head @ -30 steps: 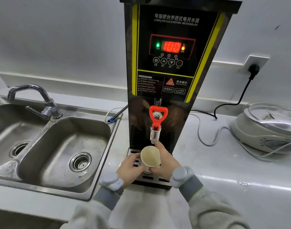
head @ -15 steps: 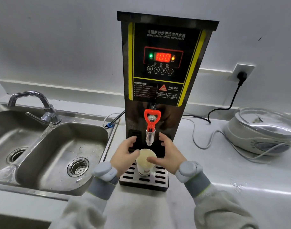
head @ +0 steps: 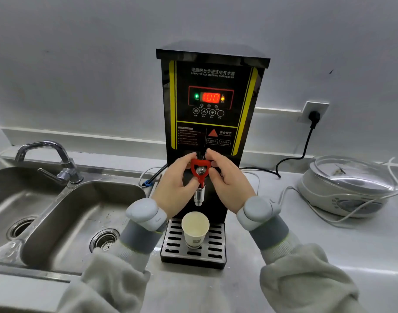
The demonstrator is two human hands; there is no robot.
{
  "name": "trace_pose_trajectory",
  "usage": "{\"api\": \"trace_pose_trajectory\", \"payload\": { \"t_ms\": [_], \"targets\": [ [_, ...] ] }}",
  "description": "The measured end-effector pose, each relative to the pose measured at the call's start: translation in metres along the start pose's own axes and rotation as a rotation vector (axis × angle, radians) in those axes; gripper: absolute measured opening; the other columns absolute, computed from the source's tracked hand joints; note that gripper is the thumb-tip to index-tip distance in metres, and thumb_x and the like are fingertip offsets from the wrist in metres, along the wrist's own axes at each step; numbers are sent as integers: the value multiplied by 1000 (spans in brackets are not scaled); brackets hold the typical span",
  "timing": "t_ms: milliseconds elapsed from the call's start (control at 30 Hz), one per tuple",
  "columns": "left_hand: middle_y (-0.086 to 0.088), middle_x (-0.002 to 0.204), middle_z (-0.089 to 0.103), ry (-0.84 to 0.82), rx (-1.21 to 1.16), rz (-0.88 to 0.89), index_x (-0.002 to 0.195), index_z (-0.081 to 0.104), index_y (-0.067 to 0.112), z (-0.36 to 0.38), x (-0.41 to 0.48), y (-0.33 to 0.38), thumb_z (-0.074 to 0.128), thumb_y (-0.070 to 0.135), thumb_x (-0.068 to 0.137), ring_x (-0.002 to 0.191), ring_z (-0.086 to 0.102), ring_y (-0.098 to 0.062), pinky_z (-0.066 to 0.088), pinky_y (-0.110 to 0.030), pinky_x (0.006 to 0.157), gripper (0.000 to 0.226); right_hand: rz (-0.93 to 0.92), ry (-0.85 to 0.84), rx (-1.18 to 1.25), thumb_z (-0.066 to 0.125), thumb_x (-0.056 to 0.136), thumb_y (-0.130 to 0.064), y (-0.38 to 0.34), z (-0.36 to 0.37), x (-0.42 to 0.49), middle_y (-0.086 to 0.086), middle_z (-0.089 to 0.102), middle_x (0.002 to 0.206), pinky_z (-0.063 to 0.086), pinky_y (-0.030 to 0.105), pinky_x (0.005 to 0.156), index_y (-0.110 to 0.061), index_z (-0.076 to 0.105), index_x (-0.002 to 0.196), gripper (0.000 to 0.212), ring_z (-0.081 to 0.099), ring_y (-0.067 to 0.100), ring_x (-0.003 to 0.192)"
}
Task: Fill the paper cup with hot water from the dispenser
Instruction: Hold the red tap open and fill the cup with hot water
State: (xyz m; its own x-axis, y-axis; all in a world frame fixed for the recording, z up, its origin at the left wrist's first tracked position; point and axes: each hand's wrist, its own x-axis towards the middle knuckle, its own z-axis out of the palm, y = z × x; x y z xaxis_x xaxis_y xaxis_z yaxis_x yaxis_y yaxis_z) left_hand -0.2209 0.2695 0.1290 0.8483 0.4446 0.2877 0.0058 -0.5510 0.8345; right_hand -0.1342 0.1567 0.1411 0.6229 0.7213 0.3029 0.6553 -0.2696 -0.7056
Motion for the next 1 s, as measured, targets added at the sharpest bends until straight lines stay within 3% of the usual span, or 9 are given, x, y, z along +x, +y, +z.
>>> {"api": "trace_pose_trajectory", "payload": {
  "t_ms": [100,200,367,533,800,1000],
  "targets": [
    [1,125,54,-9,56,31,129,42,22,-1,0,2,48,25,82,117,50,-17,42,-40,104,48,-22,-6,-66,38,95,-16,-1,2,0,1,47,140,30,29,111,-20,39,136,41,39,16,130],
    [0,122,57,-13,119,34,126,46,24,-6,-1,2,42,40,75,116,51,-17,43,-41,102,53,-15,12,-87,39,94,-17,-3,4,-2,2,53,134,34,28,107,-19,44,132,38,43,17,126],
    [3,113,59,14,238,99,121,51,19,-11,-6,9,48,24,82,112,48,-16,39,-33,101,39,-3,37,-105,42,93,-19,-7,4,-4,1,60,123,33,21,96,-19,52,123,32,47,16,117],
    [10,102,52,18,252,92,118,53,18,-13,-5,13,48,23,83,103,43,-9,36,-26,95,36,9,47,-117,43,93,-21,-11,2,-3,2,63,116,40,26,95,-18,56,118,29,50,17,110],
    [7,97,58,12,283,74,111,56,19,-16,-3,13,46,23,82,98,46,-11,36,-24,88,31,20,45,-122,43,93,-22,-14,1,-4,2,65,106,41,25,86,-18,60,112,26,51,17,102],
    [1,101,63,22,286,70,108,58,20,-16,-4,13,46,23,83,98,48,-12,36,-23,86,28,11,50,-113,44,92,-23,-13,2,-5,2,66,102,49,31,86,-18,61,110,26,56,17,98]
  ]
}}
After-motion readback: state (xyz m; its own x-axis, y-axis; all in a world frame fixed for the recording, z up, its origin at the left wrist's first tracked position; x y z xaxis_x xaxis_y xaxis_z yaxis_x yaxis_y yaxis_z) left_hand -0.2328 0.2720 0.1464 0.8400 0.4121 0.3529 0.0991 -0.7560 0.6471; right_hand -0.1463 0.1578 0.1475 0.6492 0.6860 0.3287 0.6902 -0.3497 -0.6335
